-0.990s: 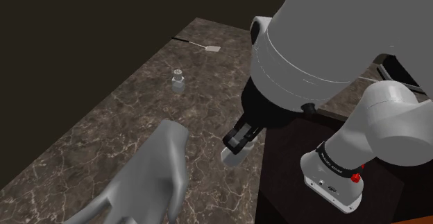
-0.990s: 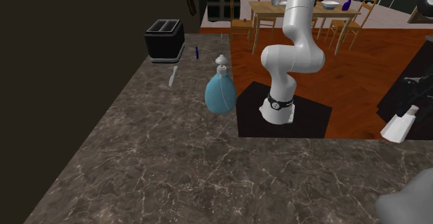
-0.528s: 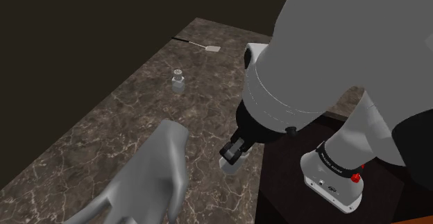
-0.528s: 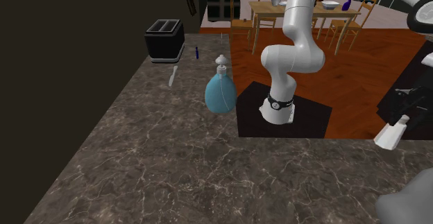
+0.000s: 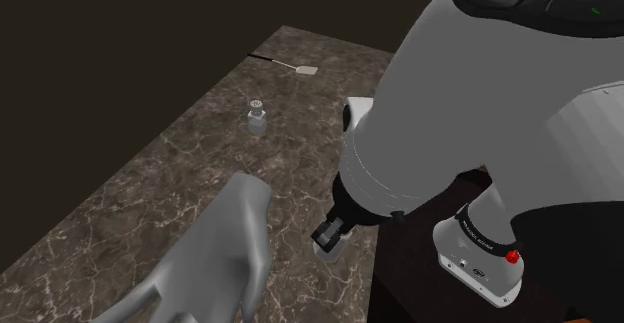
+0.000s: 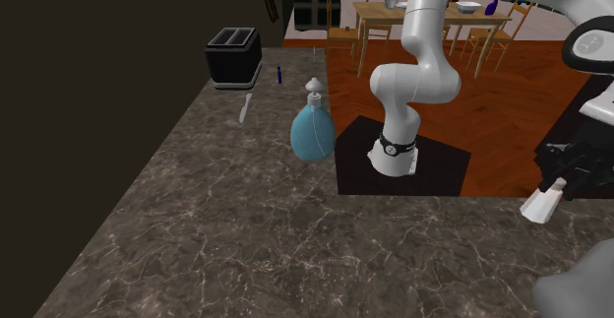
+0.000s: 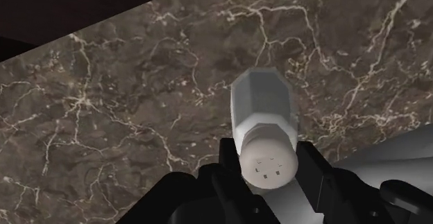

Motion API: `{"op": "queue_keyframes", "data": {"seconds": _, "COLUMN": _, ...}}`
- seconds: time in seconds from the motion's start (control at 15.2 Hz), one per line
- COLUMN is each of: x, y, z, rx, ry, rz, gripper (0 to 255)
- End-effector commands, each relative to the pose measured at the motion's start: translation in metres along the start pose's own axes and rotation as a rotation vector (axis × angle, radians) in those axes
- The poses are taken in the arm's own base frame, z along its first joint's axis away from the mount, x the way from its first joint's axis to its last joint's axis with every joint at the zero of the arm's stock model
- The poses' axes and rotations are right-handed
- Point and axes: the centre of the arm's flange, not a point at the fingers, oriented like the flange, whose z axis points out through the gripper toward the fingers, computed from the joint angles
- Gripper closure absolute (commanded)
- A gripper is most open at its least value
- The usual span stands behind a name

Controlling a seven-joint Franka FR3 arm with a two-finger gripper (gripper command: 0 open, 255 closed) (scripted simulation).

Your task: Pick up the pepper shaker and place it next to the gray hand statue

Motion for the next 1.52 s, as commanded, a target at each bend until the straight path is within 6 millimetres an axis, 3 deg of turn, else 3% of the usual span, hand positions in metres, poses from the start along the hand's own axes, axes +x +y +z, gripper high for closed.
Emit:
{"op": "queue_keyframes", "data": {"seconds": 0.0, "x": -0.002, "y": -0.001, "z": 0.012, "rx": 0.001, "ry": 0.0, "rz": 0.0, "gripper": 255}}
{"op": "queue_keyframes", "data": {"seconds": 0.46, "x": -0.008, "y": -0.005, "z": 0.051, "rx": 0.001, "ry": 0.0, "rz": 0.0, "gripper": 255}}
{"op": "queue_keyframes", "data": {"seconds": 0.99, "x": -0.008, "y": -0.005, "z": 0.051, "rx": 0.001, "ry": 0.0, "rz": 0.0, "gripper": 255}}
{"op": "queue_keyframes", "data": {"seconds": 1.06, "x": -0.008, "y": -0.005, "z": 0.051, "rx": 0.001, "ry": 0.0, "rz": 0.0, "gripper": 0}}
{"op": "queue_keyframes", "data": {"seconds": 1.39, "x": -0.008, "y": -0.005, "z": 0.051, "rx": 0.001, "ry": 0.0, "rz": 0.0, "gripper": 0}}
{"op": "queue_keyframes", "data": {"seconds": 1.45, "x": -0.008, "y": -0.005, "z": 0.038, "rx": 0.001, "ry": 0.0, "rz": 0.0, "gripper": 0}}
